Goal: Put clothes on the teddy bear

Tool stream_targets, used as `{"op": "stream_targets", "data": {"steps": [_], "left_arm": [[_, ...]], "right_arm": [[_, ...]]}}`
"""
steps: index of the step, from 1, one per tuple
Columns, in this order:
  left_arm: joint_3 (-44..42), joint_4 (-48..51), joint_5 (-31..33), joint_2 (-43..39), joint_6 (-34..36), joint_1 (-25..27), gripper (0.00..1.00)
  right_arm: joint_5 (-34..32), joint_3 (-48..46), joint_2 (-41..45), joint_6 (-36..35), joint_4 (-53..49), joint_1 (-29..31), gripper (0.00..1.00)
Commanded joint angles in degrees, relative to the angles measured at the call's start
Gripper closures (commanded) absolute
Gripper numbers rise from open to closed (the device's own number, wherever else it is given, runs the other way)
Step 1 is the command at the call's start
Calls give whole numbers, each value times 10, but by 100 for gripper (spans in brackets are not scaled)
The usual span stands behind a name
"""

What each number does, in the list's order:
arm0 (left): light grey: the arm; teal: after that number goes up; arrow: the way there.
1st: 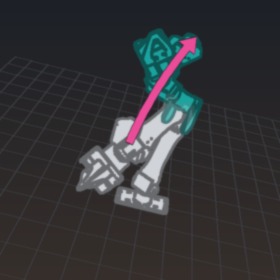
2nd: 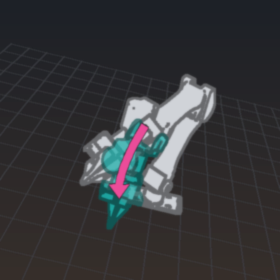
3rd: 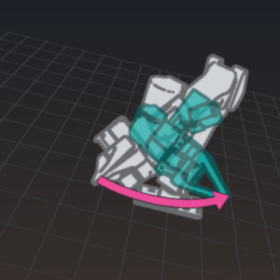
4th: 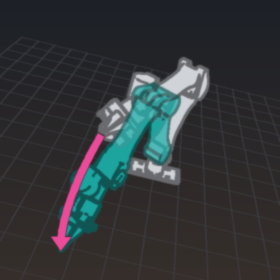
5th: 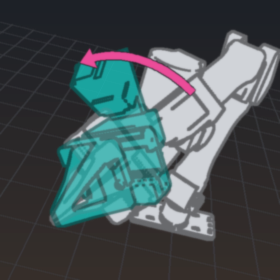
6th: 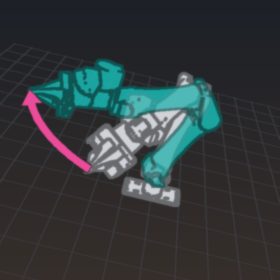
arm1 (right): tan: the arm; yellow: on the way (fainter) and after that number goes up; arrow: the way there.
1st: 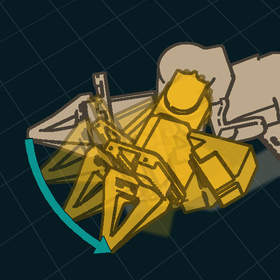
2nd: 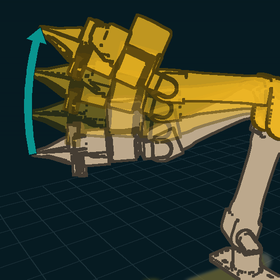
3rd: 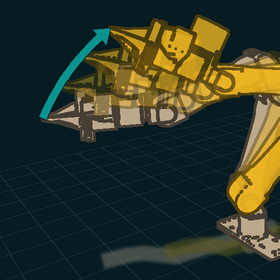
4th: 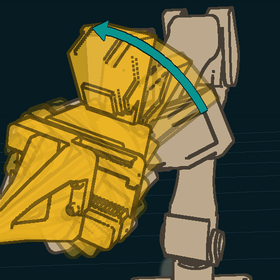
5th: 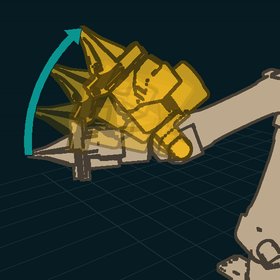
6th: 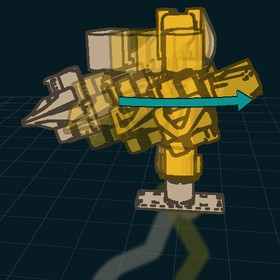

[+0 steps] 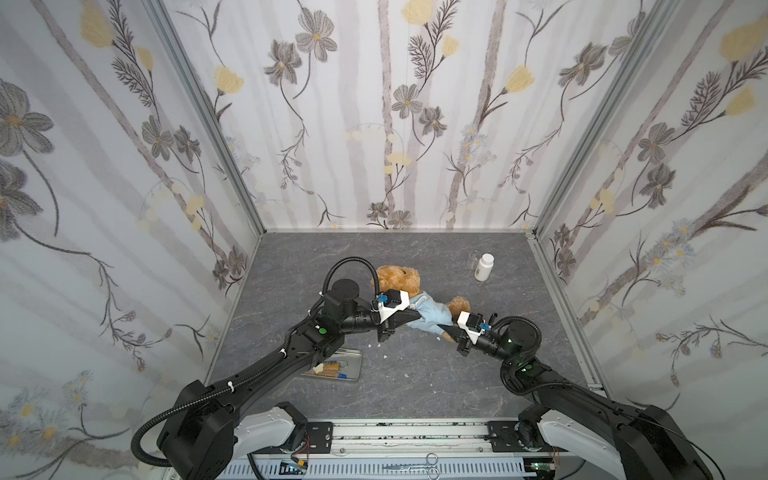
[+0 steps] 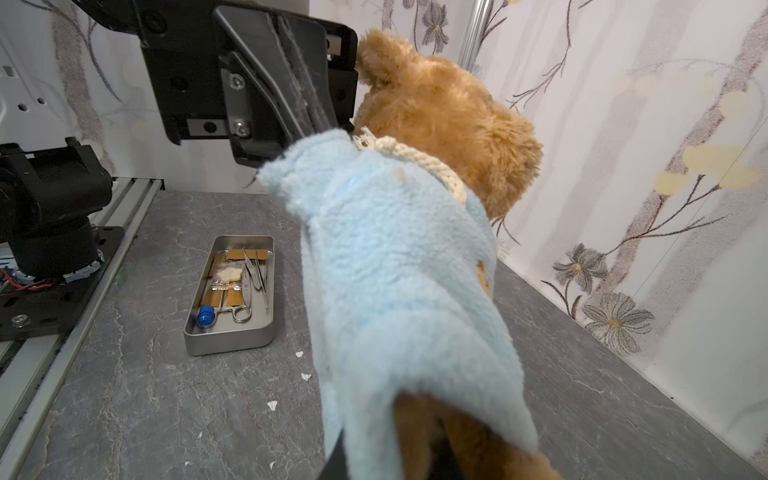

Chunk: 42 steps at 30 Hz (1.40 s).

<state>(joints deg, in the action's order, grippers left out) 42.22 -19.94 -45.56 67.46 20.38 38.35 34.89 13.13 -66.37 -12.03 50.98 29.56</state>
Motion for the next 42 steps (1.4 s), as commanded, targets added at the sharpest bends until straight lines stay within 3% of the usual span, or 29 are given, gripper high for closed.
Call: {"op": "stream_targets", "data": {"steps": [1,6,8,15,23,31,36,40,42], "left_arm": [[5,-20,80,3,26,13,100],[32,4,164,30,63,37,96],[40,7,180,38,63,42,89],[65,3,137,63,-14,41,68],[75,40,132,83,-27,42,69],[97,78,124,108,-28,43,57],[100,87,113,123,-28,43,62],[103,89,82,139,-42,43,78],[104,89,62,142,-47,42,92]], "right_arm": [[-17,23,-6,0,6,10,100],[-36,45,-9,-21,-24,37,100],[-45,55,-11,-40,-46,47,100],[-80,66,-18,-109,-95,65,100],[-105,77,-17,-178,-121,86,100],[-132,99,-23,-239,-173,111,100],[-129,101,-22,-244,-166,115,100],[-130,101,-21,-240,-159,115,100],[-132,98,-21,-231,-153,115,100]]}}
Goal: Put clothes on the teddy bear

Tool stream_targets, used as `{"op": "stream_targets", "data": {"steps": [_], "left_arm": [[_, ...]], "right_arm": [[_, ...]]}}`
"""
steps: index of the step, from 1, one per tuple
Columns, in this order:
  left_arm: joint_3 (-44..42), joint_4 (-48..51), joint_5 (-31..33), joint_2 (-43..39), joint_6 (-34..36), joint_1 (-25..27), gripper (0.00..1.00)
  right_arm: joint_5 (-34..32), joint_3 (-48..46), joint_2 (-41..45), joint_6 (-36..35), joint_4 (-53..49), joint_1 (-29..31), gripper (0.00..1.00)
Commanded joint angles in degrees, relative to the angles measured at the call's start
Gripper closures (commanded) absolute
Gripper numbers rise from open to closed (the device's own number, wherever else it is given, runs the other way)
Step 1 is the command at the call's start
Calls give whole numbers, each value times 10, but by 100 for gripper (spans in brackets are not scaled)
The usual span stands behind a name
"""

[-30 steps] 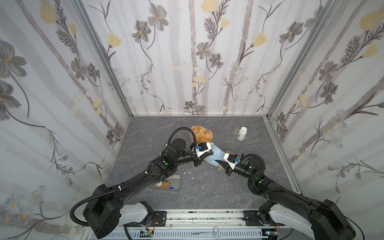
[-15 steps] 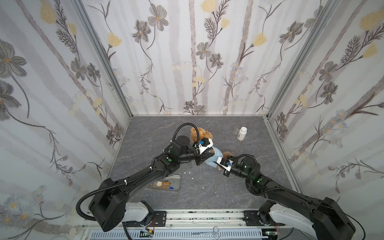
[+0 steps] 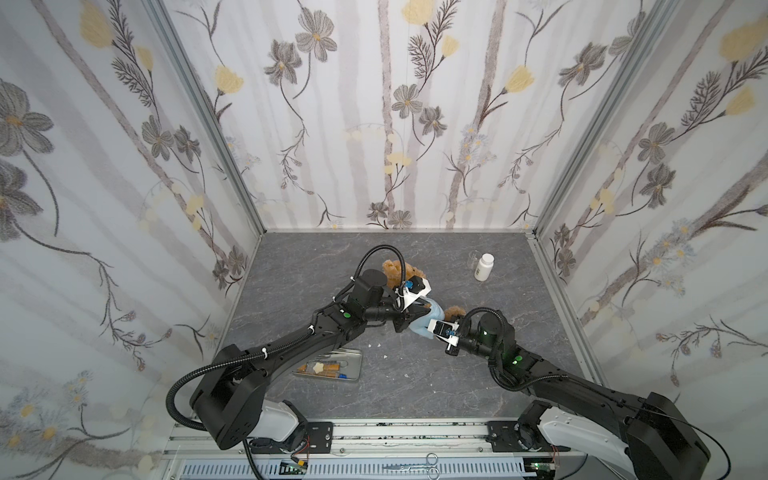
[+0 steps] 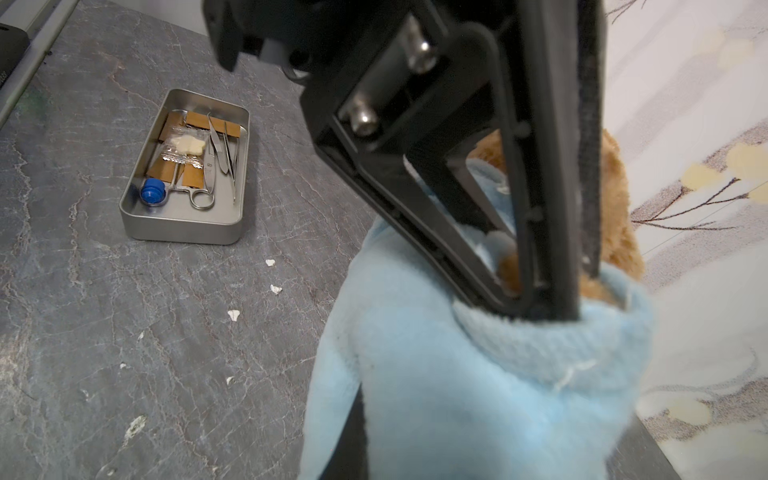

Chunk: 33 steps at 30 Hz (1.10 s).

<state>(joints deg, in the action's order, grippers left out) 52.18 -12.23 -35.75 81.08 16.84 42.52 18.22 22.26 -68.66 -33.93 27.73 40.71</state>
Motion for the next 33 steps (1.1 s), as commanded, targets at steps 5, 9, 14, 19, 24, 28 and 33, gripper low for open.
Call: {"op": "stream_targets", "data": {"steps": [5,9,14,19,24,28,33], "left_arm": [[-21,-6,-52,-26,-11,-12,100],[-51,-62,-68,-65,-52,-33,100],[-77,-119,-84,-87,-100,-44,100],[-90,-139,-78,-112,-119,-46,100],[-102,-162,-71,-122,-141,-55,100],[-110,-162,-67,-127,-131,-56,100],[-97,-110,-49,-120,-56,-43,100]], "right_arm": [[29,-31,14,32,125,-13,100],[51,-76,37,85,191,-39,100],[57,-93,48,120,222,-49,100],[71,-104,48,146,247,-61,100],[80,-112,51,158,259,-70,100],[93,-116,46,176,277,-77,100],[121,-94,33,175,256,-82,100]]}}
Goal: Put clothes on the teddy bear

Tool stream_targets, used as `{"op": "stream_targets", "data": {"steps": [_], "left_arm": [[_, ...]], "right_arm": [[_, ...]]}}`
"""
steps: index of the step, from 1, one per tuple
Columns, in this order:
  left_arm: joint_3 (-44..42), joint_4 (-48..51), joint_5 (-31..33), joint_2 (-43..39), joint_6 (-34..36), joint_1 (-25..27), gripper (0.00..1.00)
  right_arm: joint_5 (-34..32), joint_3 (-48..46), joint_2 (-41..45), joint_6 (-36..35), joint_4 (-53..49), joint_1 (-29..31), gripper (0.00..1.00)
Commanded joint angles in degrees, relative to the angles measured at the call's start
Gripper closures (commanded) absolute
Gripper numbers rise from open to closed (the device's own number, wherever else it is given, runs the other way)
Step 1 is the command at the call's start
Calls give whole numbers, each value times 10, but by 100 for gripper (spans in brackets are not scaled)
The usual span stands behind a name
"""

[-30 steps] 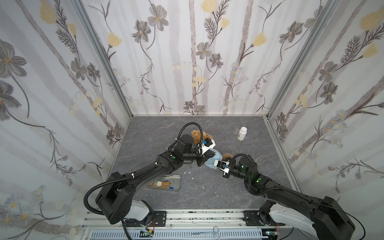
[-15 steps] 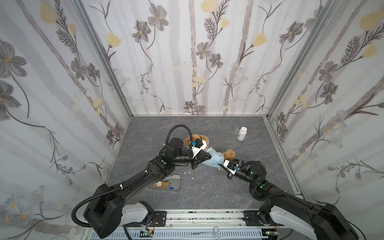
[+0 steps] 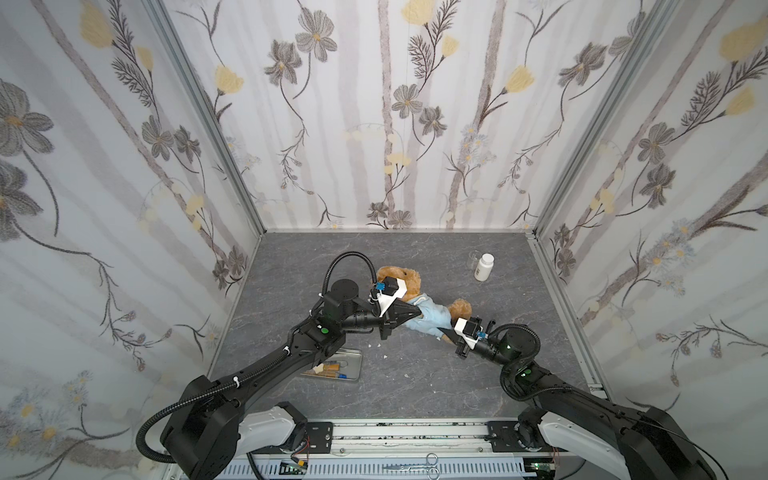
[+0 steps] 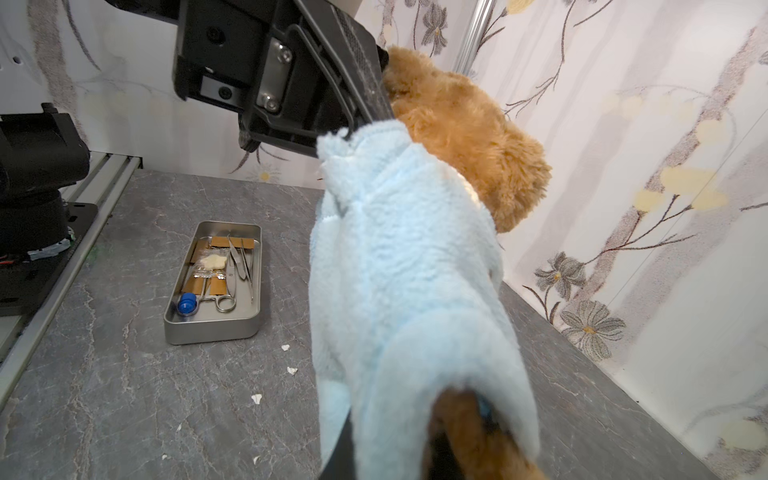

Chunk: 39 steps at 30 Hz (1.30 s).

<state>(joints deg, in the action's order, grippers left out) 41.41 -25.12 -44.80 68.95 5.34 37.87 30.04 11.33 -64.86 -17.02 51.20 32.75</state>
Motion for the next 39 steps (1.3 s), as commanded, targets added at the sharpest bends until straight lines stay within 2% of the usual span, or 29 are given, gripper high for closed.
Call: {"op": "stream_targets", "data": {"steps": [1,2,3,6,10,14,16,20,23,28,31,39], "left_arm": [[25,57,64,8,88,11,100],[41,95,79,17,116,16,100],[49,116,91,22,132,20,93],[58,142,128,24,179,33,84],[69,188,182,26,257,56,81],[71,222,213,20,326,69,73],[75,232,233,16,350,72,67],[90,237,267,8,370,74,62],[105,239,266,8,376,74,62],[125,259,243,24,389,73,70],[143,291,231,29,402,74,71],[167,328,200,68,399,76,57]], "right_arm": [[3,27,-7,-3,-1,2,100],[0,37,-7,-7,-17,7,100],[-1,42,-9,-13,-25,11,100],[-9,58,-13,-32,-60,20,100],[-13,73,-14,-47,-92,26,100],[-6,87,-15,-50,-123,25,100],[2,94,-15,-58,-140,26,100],[0,95,-14,-77,-154,26,100],[5,99,-16,-85,-165,28,100],[-8,116,-26,-113,-199,44,100],[-29,130,-32,-138,-234,56,100],[-51,144,-37,-177,-251,82,100]]}}
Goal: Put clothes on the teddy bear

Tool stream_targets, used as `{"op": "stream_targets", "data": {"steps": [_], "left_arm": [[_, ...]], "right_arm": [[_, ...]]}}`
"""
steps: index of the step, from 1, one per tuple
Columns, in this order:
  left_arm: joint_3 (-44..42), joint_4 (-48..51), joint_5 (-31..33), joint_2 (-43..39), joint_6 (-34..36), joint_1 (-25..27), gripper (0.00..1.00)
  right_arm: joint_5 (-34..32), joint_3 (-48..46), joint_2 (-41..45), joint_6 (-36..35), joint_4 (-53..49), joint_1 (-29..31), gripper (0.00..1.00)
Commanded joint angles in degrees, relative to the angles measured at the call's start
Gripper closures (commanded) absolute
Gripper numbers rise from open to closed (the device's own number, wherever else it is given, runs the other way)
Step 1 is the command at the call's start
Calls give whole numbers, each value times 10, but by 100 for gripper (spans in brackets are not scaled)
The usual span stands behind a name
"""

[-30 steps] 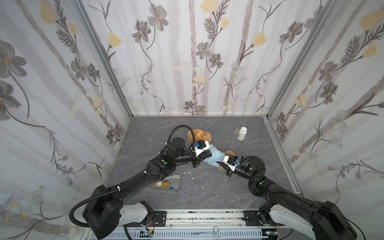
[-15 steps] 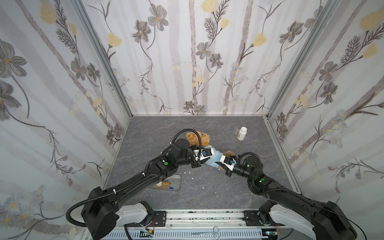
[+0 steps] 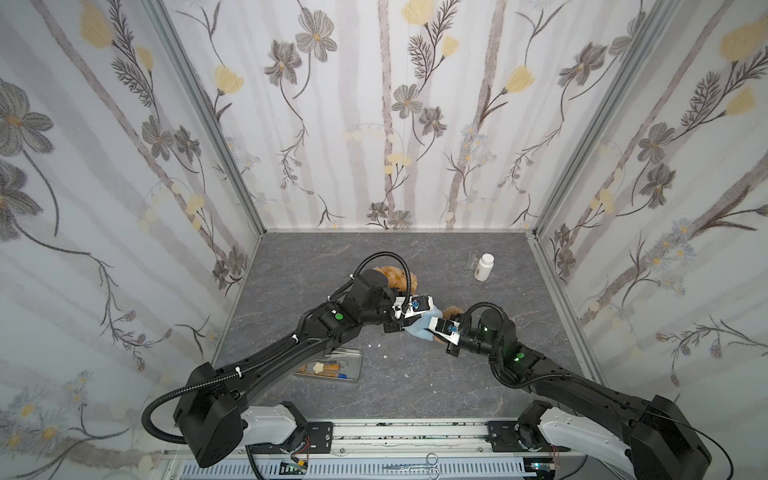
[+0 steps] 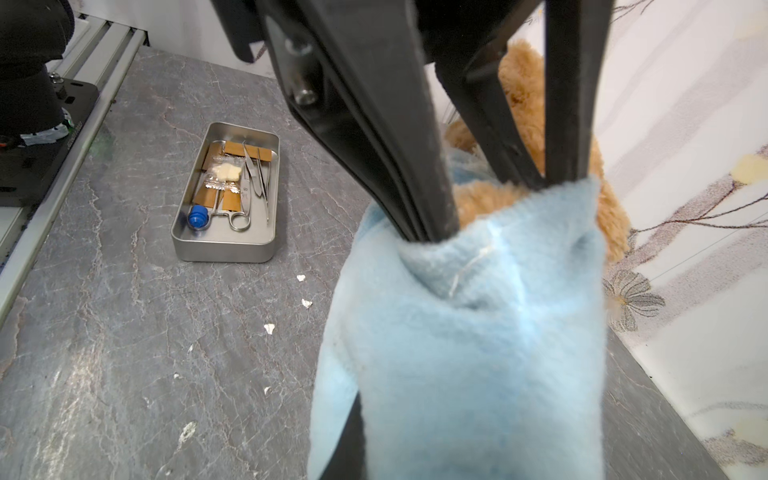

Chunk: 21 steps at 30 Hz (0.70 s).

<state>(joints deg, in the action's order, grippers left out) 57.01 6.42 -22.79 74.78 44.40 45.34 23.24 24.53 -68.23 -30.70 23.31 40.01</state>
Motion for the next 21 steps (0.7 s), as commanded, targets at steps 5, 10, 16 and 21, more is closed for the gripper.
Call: {"op": "stream_targets", "data": {"steps": [5,10,16,21], "left_arm": [[33,29,-51,37,-4,1,56],[51,59,-81,68,-14,1,57],[80,97,-117,110,-36,-1,56],[107,143,-152,147,-43,-5,53]], "right_arm": [[9,22,-6,-58,22,22,100],[-1,30,-3,-74,17,31,100],[-5,30,2,-84,25,34,100],[-12,25,14,-67,51,33,100]]}}
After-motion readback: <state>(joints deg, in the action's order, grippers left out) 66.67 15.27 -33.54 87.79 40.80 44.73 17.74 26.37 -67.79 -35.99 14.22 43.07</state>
